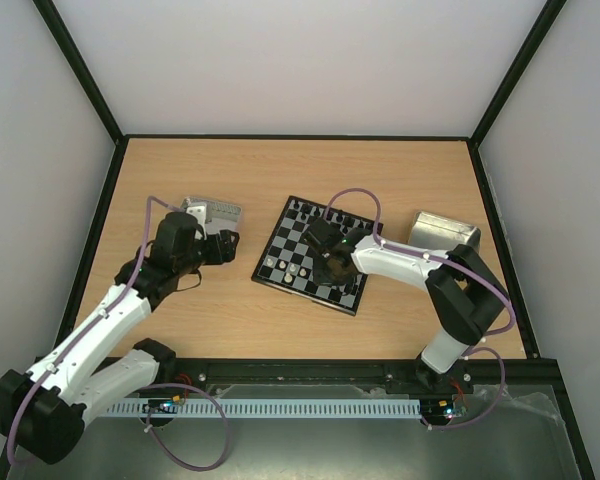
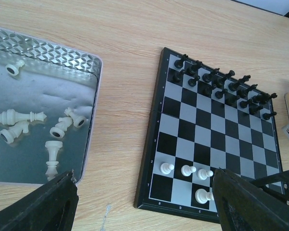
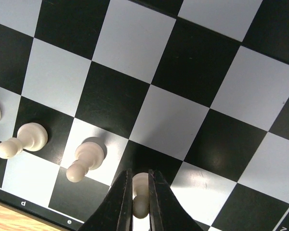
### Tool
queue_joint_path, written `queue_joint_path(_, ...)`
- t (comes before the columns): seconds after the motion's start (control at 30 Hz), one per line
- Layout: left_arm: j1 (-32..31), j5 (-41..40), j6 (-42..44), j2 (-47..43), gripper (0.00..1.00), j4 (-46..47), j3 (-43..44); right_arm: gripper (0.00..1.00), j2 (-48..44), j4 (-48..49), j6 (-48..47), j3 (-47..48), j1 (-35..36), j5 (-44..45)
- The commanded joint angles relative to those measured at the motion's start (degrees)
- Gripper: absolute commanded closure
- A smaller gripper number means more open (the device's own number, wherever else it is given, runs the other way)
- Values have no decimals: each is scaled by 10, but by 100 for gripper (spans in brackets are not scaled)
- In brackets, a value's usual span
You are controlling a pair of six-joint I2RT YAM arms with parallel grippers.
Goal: Set up the chess pieces on the board
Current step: Place the chess piece on the chessboard, then pick up the chess piece from the storage box.
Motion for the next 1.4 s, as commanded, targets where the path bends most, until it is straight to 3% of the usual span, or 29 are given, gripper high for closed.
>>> queue_joint_path(0.0, 4, -8, 2, 6, 22, -8, -5, 91, 19, 7, -4, -4, 2, 25)
queue_joint_path(0.1, 3, -12, -3, 11, 22, -9, -3, 85, 15, 4, -6, 0, 2, 27)
queue_joint_path(0.3, 4, -43, -32, 23, 22, -22, 8, 62, -35, -9, 6, 22, 2, 69)
queue_joint_path(0.37, 9, -58, -45, 31, 22, -27, 13, 59, -61, -3, 21, 21, 2, 99)
queue_joint_path(0.5, 43, -62, -73, 66, 24, -28, 26, 57, -120, 41, 41, -7, 3, 131)
queue_joint_path(0.8, 130, -43, -83, 239, 52, 6, 98, 58, -198, 147, 78, -86, 2, 127)
queue_joint_path(1.07, 154, -67, 51, 455, 54, -24, 246, 58, -226, 207, 98, -124, 2, 99)
queue_joint_path(1.23, 167, -71, 80, 532, 53, -34, 299, 59, -237, 209, 94, -134, 2, 102)
queue_joint_path(1.37, 183, -74, 94, 575, 58, -37, 318, 61, -236, 206, 92, -136, 2, 107)
